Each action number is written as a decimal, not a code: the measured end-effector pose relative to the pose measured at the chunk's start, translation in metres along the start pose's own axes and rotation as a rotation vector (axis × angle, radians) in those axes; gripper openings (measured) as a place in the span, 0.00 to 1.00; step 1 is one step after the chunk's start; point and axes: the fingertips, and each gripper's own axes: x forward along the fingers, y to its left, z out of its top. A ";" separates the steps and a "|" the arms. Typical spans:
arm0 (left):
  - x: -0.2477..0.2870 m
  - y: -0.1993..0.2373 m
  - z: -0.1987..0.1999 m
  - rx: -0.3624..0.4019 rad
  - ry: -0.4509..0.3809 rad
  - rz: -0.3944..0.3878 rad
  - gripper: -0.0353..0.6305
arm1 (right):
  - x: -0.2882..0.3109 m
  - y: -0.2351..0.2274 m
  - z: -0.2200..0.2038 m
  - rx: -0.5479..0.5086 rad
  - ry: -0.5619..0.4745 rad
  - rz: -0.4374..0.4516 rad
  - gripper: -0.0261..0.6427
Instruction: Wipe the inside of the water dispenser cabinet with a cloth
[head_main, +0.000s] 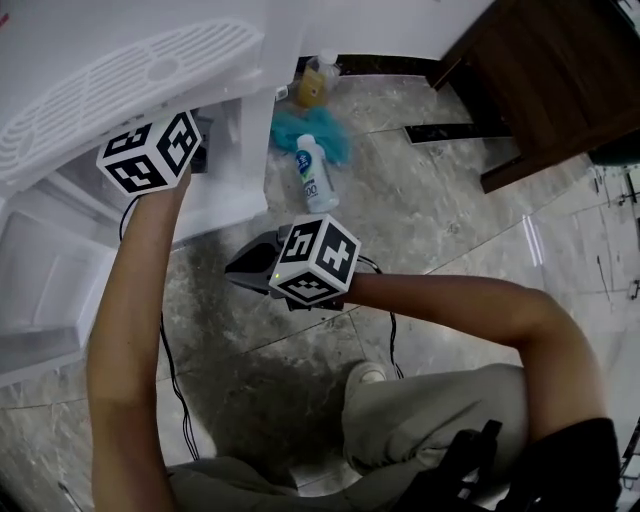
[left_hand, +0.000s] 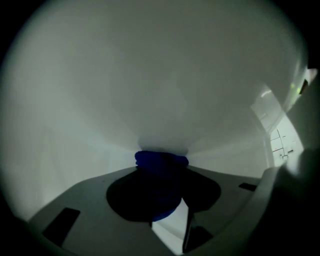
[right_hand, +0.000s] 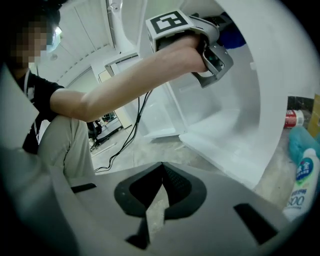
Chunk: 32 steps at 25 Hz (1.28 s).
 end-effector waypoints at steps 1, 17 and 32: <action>0.003 0.004 -0.001 0.012 -0.005 0.021 0.29 | -0.003 0.001 -0.002 0.003 -0.001 0.000 0.04; 0.002 -0.005 -0.001 0.024 -0.001 0.117 0.27 | -0.016 0.008 -0.008 -0.048 -0.005 0.015 0.04; -0.011 -0.015 -0.006 0.052 0.019 0.159 0.27 | -0.028 -0.008 -0.013 -0.040 -0.011 -0.026 0.04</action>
